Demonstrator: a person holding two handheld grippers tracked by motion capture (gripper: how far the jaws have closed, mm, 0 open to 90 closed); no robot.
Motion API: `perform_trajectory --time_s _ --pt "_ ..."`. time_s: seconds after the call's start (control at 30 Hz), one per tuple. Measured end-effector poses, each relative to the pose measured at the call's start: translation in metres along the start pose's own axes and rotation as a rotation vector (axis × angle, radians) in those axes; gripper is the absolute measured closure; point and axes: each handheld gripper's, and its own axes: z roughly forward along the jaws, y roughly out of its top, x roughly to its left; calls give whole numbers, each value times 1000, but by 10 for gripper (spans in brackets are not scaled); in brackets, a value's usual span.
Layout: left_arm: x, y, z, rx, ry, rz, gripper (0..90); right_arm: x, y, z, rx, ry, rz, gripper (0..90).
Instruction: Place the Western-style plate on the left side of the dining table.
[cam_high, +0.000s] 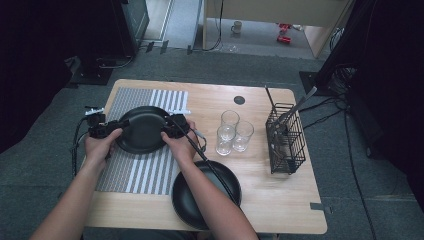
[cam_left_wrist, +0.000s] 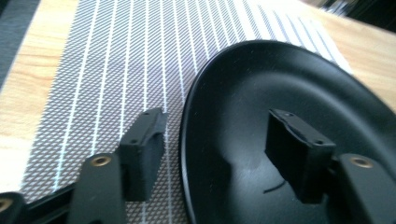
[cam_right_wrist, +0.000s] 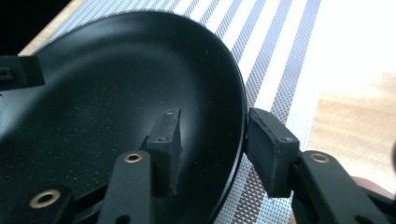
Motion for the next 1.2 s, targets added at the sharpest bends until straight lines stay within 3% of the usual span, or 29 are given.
perform_trajectory --time_s 0.07,0.13,0.17,0.27,0.43,0.57,0.7,0.77,0.87,1.13,1.2 --pt "-1 -1 -1 6 29 3 335 3 2 -5 -19 8 -17 548" --pt "0 -1 -2 22 56 2 302 4 4 -10 -32 76 1 558" --pt "0 -1 -2 22 56 2 296 7 4 -13 -37 84 -5 572" --pt "3 -2 -10 21 52 -18 293 14 2 -22 -64 69 -76 575" --pt "7 -8 -18 8 47 -28 268 26 -5 -35 -101 89 -165 529" --pt "6 -13 -25 -3 42 -19 255 31 -8 -43 -84 154 -137 536" --pt "0 -20 -35 -5 15 6 248 36 -15 -49 -70 166 -159 442" --pt "-5 -23 -42 0 27 31 245 37 -19 -53 -71 168 -172 389" --pt "-7 -27 -51 -9 6 37 245 37 -24 -59 -80 162 -192 381" --pt "-17 -40 -65 -16 -21 61 242 37 -34 -72 -66 165 -175 301" --pt "-21 -42 -69 -20 -10 65 243 37 -36 -74 -60 164 -168 279"
